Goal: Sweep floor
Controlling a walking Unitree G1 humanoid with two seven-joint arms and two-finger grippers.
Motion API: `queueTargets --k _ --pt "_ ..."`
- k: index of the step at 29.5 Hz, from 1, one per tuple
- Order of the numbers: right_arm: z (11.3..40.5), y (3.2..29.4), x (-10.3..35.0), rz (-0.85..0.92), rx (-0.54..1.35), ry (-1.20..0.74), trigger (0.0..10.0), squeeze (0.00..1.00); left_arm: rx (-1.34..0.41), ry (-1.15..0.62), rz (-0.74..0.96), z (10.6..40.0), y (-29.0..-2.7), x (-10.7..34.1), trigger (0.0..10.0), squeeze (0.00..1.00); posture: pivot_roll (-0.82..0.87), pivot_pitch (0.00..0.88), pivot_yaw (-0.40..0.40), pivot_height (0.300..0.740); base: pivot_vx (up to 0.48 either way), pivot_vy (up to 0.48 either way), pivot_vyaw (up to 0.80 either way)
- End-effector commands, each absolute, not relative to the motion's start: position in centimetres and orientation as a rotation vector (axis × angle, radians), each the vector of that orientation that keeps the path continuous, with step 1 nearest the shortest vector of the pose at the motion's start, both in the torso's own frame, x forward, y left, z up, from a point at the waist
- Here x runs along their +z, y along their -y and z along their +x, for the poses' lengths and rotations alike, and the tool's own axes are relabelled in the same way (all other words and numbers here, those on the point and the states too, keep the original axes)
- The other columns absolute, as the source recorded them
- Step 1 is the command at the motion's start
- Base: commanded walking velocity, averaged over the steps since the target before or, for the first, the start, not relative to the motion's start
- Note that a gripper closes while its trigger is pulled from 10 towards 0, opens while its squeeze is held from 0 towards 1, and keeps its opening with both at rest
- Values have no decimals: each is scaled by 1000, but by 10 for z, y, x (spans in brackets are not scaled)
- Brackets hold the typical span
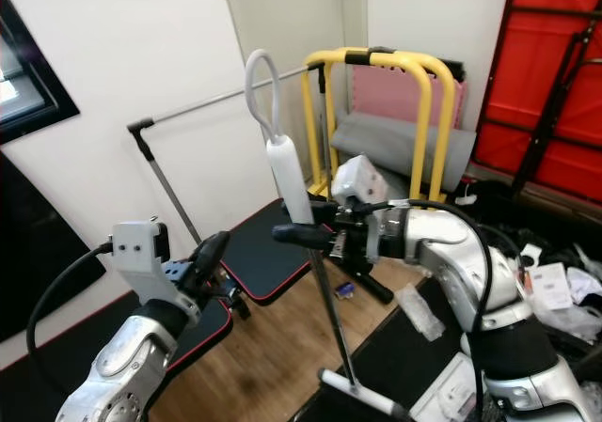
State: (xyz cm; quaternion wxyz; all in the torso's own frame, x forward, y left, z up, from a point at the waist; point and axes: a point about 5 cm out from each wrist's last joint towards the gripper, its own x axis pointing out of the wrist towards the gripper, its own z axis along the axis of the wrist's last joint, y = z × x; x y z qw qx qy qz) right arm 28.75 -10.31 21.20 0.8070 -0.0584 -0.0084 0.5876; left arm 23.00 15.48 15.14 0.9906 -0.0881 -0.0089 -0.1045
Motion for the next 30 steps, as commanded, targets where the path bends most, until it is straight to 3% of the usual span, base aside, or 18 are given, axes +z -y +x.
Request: queueTargets --k 1,17,18,30 --pt "287 104 217 -140 1256 52 10000 0 -199 14 -165 230 -156 150 10000 0 -73 0 1 740 0 0 731" --pt "308 106 192 -111 941 33 10000 0 -154 8 -107 225 -161 144 10000 0 -78 0 -3 740 0 0 731" --pt "311 112 185 -94 839 19 10000 0 -137 -3 -91 222 -163 141 10000 0 -79 0 -4 740 0 0 731" --pt "325 124 175 34 599 -42 10000 0 -116 9 -77 225 -166 141 10000 0 -79 0 -11 740 0 0 582"
